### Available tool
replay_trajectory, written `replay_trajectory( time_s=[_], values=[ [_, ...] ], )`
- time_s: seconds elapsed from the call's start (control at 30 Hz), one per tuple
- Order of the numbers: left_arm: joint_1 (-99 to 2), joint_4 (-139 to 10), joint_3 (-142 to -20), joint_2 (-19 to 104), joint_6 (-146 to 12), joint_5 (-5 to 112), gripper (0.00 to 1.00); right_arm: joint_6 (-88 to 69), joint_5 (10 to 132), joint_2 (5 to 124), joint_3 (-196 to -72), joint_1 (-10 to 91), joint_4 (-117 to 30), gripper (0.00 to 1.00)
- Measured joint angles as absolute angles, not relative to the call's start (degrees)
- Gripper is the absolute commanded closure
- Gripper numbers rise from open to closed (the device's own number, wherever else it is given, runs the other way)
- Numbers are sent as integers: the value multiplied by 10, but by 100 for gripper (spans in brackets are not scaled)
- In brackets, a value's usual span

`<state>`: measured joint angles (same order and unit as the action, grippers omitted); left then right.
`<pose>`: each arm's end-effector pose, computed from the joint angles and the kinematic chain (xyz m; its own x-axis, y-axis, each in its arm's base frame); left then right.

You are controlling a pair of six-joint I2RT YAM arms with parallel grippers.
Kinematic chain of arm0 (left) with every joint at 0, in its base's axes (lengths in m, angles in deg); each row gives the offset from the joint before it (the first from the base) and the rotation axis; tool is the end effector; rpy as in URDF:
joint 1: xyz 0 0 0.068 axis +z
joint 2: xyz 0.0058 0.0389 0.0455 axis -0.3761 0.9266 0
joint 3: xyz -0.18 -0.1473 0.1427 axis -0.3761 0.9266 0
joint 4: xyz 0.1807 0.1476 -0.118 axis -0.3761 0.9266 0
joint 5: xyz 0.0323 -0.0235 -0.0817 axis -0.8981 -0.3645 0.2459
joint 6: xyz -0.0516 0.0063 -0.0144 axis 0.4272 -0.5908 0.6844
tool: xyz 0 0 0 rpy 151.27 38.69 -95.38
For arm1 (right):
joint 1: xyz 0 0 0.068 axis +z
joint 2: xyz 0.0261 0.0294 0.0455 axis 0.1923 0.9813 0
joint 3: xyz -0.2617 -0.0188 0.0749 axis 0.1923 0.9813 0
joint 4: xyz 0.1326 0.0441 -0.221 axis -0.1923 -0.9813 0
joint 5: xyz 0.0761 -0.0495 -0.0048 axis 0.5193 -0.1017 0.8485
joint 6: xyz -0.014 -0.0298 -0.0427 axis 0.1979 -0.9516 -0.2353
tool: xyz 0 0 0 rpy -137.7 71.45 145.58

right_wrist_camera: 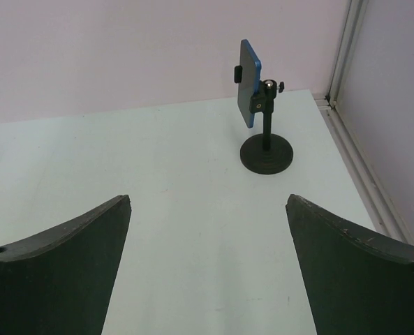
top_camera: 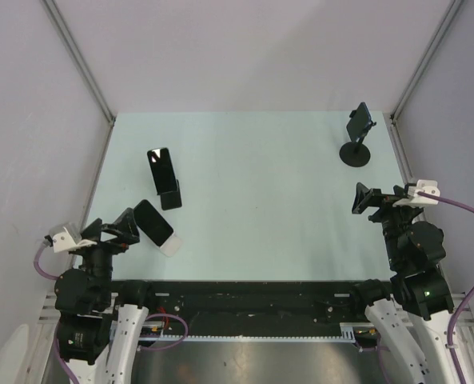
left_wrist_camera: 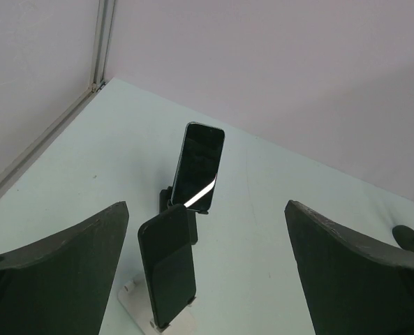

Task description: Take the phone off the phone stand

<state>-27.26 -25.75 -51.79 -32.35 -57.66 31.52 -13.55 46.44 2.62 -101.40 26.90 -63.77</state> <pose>0.0049 0.0079 0.3356 0.1436 -0.3640 -0.9203 -0.0998 0.9198 -0.3794 0.0781 0.0111 0.3596 0.0524 0.0653 -0.9965 0.0204 0.9976 0.0664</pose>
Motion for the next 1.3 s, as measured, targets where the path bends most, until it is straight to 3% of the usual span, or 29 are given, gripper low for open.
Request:
replay_trajectory(
  time_s=[0.5,0.93,1.3],
  values=[
    [-273,-251,-518,-319,-541,318,0,-139,502,31,-1014,287,-637,0],
    [-273,-245,-479,-153,-456,339,0,-150,599,71,-1010,328,-637,0],
    [-259,-240,-432,-92,-429,317,0,-151,622,71,-994,358,-631,0]
  ],
)
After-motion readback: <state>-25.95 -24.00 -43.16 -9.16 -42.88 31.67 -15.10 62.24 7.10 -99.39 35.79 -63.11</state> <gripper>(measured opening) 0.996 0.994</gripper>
